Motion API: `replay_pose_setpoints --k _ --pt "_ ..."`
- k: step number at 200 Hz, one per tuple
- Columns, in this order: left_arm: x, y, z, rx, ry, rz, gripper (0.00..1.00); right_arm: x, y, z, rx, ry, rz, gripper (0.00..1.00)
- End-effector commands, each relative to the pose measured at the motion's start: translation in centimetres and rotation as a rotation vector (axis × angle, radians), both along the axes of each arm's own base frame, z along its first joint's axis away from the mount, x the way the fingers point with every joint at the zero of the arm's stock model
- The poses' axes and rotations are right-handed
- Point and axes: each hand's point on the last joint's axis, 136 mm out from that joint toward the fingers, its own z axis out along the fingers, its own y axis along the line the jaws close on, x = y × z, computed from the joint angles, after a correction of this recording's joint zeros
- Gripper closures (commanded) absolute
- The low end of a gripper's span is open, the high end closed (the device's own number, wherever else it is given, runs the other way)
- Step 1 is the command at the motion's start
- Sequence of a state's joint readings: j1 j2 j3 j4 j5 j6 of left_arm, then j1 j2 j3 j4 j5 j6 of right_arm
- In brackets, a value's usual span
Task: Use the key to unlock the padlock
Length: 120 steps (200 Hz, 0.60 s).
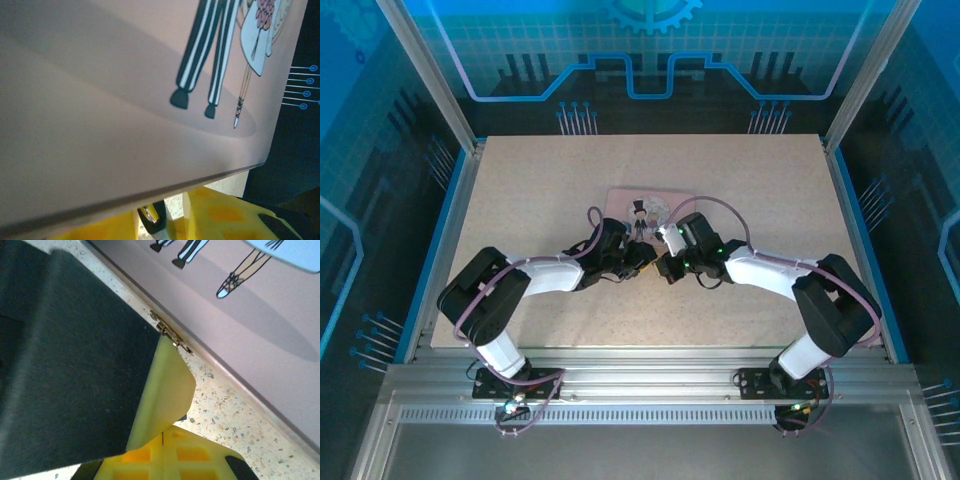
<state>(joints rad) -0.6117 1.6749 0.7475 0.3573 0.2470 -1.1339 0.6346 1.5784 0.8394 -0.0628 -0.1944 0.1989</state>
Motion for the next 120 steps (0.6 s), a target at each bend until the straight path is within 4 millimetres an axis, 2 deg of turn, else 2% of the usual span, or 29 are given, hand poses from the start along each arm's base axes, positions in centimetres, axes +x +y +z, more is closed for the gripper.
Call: replay_pose_setpoints --k 1,18,62,120 --pt "0.1 -0.6 0.9 -0.081 -0.017 0.003 0.67 -0.4 -0.2 -1.7 -0.047 0.003 0.015 1.0" --pt "0.0 0.1 0.5 -0.075 -0.02 0.027 0.61 -0.8 -0.2 -2.0 -0.058 0.005 0.033 1.0" --pt "-0.4 2.1 0.5 -0.069 -0.027 0.068 0.58 -1.3 0.2 -2.6 -0.101 0.002 0.082 1.0" --pt "-0.6 4.2 0.9 -0.069 -0.037 0.102 0.57 -0.8 0.2 -1.5 -0.114 -0.05 0.099 1.0"
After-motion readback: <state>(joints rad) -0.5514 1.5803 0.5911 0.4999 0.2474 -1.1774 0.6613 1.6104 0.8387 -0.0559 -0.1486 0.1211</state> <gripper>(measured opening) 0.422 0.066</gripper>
